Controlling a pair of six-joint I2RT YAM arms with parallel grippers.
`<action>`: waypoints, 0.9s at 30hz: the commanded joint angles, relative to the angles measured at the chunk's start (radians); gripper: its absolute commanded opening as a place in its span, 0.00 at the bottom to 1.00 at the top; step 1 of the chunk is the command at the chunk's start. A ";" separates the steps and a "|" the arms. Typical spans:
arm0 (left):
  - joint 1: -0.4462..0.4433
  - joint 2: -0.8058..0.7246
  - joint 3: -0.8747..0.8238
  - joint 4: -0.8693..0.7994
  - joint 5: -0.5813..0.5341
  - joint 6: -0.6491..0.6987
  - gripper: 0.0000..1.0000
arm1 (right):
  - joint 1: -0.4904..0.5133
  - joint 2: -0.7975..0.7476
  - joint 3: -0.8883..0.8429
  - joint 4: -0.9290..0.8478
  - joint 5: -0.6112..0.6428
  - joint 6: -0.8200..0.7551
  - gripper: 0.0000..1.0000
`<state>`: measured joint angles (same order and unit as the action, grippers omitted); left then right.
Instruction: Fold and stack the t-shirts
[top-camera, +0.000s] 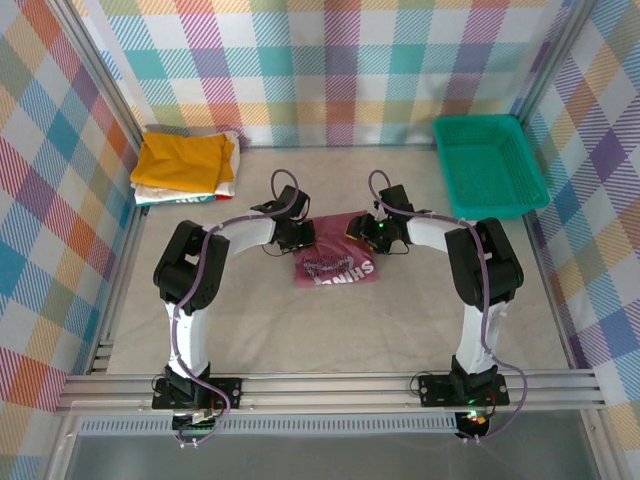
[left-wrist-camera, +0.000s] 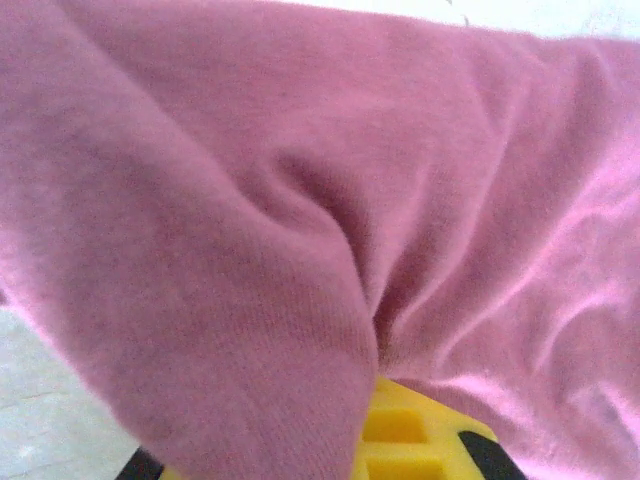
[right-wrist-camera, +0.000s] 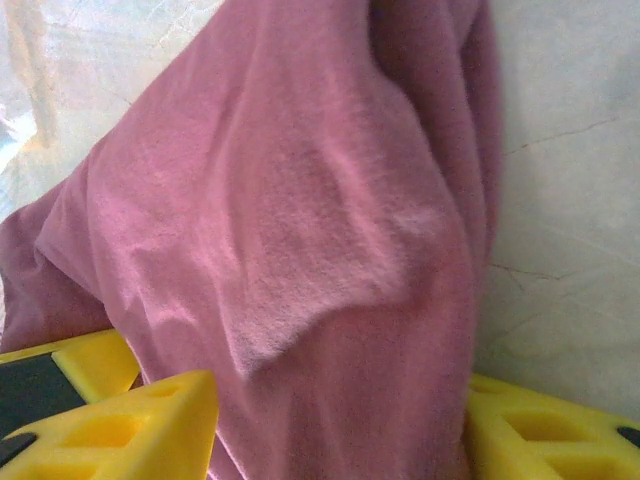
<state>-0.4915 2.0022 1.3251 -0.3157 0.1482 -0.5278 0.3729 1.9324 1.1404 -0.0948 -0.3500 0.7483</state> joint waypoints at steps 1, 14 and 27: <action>0.044 -0.002 0.020 -0.014 -0.016 0.027 0.00 | -0.008 -0.084 -0.033 0.034 -0.049 -0.028 0.58; 0.162 0.023 0.399 -0.317 -0.305 0.407 0.00 | 0.009 -0.172 -0.059 0.376 -0.291 -0.190 0.67; 0.266 0.221 0.920 -0.397 -0.374 0.763 0.00 | 0.130 -0.107 0.150 0.264 -0.281 -0.348 0.74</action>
<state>-0.2825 2.2185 2.1471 -0.6853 -0.2256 0.1303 0.5076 1.8153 1.2587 0.1967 -0.6128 0.4480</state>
